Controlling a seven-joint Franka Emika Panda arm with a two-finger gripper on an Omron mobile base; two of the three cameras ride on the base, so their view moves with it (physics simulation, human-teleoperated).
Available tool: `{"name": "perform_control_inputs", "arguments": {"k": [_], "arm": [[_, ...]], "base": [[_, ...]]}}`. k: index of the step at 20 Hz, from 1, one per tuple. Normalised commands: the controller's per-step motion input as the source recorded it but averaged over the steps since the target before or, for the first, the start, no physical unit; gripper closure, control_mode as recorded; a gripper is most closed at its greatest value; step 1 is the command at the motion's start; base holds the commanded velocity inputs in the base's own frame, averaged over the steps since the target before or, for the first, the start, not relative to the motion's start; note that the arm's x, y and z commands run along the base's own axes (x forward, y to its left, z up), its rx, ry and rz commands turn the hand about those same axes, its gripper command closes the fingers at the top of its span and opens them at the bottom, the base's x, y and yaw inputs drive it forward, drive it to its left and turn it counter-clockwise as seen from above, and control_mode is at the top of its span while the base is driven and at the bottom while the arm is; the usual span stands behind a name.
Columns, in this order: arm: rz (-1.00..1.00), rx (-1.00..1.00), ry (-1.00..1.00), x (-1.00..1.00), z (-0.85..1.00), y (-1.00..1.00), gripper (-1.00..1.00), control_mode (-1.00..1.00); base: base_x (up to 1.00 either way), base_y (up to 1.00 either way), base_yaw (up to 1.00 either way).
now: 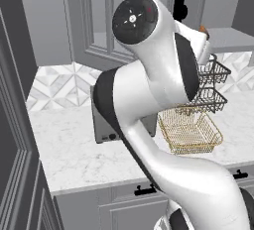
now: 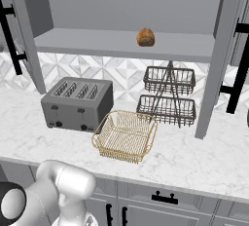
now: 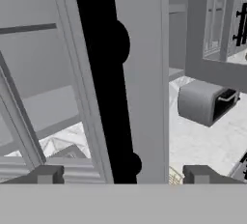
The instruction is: Open the cabinet, pick up the bread from the cabinet and place it in the basket. Then move the basket to the dining counter.
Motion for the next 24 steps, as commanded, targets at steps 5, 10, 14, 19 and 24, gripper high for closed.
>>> {"name": "perform_control_inputs", "arguments": {"k": [5,10,14,19,24], "arm": [[0.58,0.32,-0.01,-0.85,-0.02,-0.39,-1.00,-1.00],[0.61,0.35,0.02,-0.53,0.00,-0.39,-1.00,-1.00],[0.39,0.42,0.13,-0.01,0.00,-0.71,-1.00,-1.00],[0.07,0.38,0.02,0.22,0.00,-0.61,-1.00,-1.00],[0.00,0.30,0.07,0.32,-0.10,-0.09,-1.00,-1.00]], "base": [[0.00,0.00,0.00],[0.00,0.00,0.00],[0.00,0.00,0.00],[0.00,0.00,0.00],[0.00,0.00,0.00]]}}
